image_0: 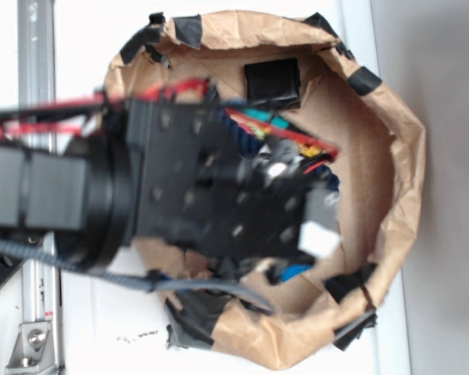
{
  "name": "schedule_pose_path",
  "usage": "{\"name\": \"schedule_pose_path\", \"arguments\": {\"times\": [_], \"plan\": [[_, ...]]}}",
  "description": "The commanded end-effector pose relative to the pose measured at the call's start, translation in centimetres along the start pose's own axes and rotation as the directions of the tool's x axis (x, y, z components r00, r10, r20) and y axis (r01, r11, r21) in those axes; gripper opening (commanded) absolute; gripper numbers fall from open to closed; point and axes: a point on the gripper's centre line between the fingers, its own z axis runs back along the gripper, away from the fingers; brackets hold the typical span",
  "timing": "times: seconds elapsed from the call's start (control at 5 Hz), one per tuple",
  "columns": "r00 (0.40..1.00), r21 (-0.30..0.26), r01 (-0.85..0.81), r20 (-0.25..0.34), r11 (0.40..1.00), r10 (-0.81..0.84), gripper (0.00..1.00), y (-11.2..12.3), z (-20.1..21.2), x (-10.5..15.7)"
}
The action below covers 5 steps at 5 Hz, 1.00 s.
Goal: Grab the blue sponge.
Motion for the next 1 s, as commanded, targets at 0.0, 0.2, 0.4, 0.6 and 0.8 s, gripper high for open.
{"name": "schedule_pose_path", "arguments": {"times": [0.0, 0.2, 0.4, 0.6, 0.8], "plan": [[0.992, -0.064, 0.05, 0.121, 0.997, -0.043, 0.0, -1.2, -2.1, 0.8], [0.995, -0.079, 0.03, 0.097, 0.996, -0.022, 0.0, -0.7, -2.9, 1.2], [0.996, -0.086, -0.037, 0.083, 0.996, 0.044, 0.0, 1.7, -2.0, 2.8], [0.997, -0.046, -0.065, 0.048, 0.997, 0.067, 0.0, 2.4, -1.9, 3.7], [0.971, -0.074, -0.218, 0.081, 0.973, 0.224, 0.0, 3.9, 3.1, 2.0]]}}
